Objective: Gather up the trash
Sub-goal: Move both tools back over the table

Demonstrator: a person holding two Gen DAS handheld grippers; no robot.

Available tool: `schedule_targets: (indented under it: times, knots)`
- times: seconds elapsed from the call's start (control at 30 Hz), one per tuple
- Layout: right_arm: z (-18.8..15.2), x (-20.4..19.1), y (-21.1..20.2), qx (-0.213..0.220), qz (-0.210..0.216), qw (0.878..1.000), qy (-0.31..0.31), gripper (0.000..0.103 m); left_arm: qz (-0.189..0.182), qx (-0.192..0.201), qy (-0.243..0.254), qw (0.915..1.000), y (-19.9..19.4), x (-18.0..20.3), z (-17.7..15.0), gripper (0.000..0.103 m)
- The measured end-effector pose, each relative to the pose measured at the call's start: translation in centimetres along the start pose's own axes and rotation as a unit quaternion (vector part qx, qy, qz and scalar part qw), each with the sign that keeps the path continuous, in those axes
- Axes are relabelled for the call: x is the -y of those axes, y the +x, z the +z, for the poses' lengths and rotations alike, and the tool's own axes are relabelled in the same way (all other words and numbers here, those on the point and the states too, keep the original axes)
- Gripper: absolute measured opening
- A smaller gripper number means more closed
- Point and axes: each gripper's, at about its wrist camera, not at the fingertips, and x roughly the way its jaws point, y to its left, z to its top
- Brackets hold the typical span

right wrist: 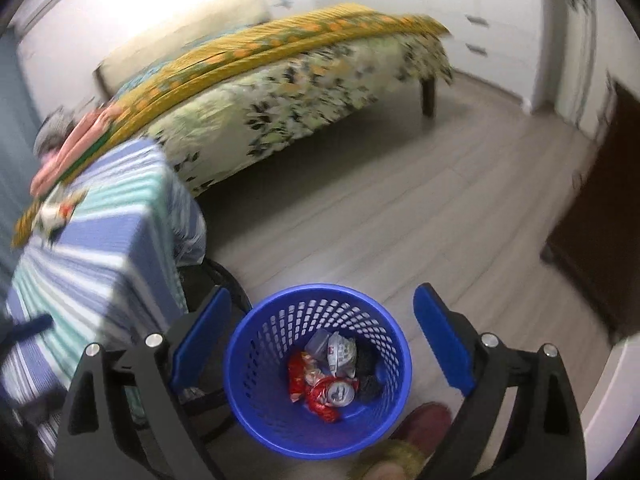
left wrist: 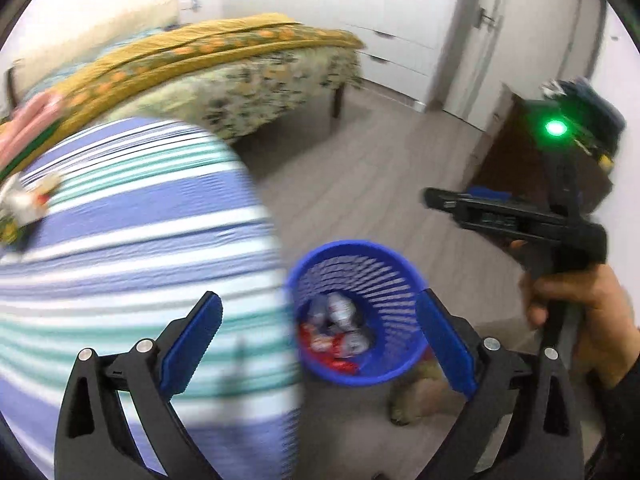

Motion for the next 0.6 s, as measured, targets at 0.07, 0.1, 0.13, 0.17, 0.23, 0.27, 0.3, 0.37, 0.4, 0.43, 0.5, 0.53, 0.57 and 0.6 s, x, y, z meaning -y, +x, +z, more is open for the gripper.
schedule_targets:
  times: [0.07, 0.1, 0.13, 0.17, 0.23, 0.27, 0.3, 0.37, 0.4, 0.43, 0.5, 0.53, 0.57, 0.6]
  knots:
    - [-0.5, -2.5, -0.3, 0.011, 0.001, 0.999, -0.045, 0.09, 0.03, 0.002, -0.012, 0.9995, -1.3, -2.5, -1.3, 0.096]
    - [-0.8, -3.9, -0.4, 0.015, 0.005, 0.998, -0.069, 0.09, 0.044, 0.002, -0.021, 0.9988, -2.0, -4.0, -2.1, 0.096]
    - [-1.3, -5.7, -0.4, 0.016, 0.014, 0.995, -0.094, 0.09, 0.059, 0.002, -0.035, 0.9976, -2.8, -5.9, -2.9, 0.096]
    - [-1.7, -7.4, -0.4, 0.014, 0.025, 0.993, -0.112, 0.09, 0.071, 0.001, -0.048, 0.9963, -3.4, -7.5, -3.6, 0.096]
    - [-2.2, -10.3, -0.4, 0.01, 0.046, 0.99, -0.136, 0.09, 0.096, -0.002, -0.079, 0.9922, -4.7, -11.3, -5.3, 0.096]
    - [-2.6, -12.7, -0.5, 0.006, 0.063, 0.986, -0.155, 0.09, 0.109, -0.004, -0.09, 0.9899, -5.1, -12.8, -5.9, 0.096]
    - [-3.0, -14.0, -0.6, 0.005, 0.073, 0.983, -0.166, 0.09, 0.125, -0.006, -0.101, 0.9871, -5.7, -14.5, -6.6, 0.096]
    - [-3.7, -18.2, -1.0, -0.001, 0.102, 0.975, -0.198, 0.09, 0.154, -0.01, -0.116, 0.9812, -6.7, -17.5, -7.9, 0.096]
    - [-3.9, -19.8, -1.1, -0.004, 0.112, 0.971, -0.211, 0.09, 0.164, -0.011, -0.122, 0.9788, -7.1, -18.8, -8.4, 0.096]
    - [-4.0, -21.4, -1.2, -0.007, 0.12, 0.968, -0.221, 0.09, 0.173, -0.013, -0.128, 0.9765, -7.6, -20.2, -8.9, 0.096]
    - [-4.2, -25.2, -0.9, -0.017, 0.138, 0.96, -0.244, 0.09, 0.184, -0.014, -0.141, 0.9726, -8.1, -22.3, -9.5, 0.096]
    - [-4.1, -27.2, -0.5, -0.023, 0.145, 0.956, -0.255, 0.09, 0.189, -0.016, -0.147, 0.9708, -8.2, -23.5, -9.7, 0.096]
    - [-4.0, -28.7, 0.0, -0.029, 0.146, 0.953, -0.263, 0.09, 0.193, -0.019, -0.151, 0.9692, -8.3, -24.5, -10.0, 0.096]
    - [-4.0, -29.9, 0.4, -0.034, 0.148, 0.951, -0.269, 0.091, 0.195, -0.02, -0.154, 0.9685, -8.3, -25.2, -10.2, 0.096]
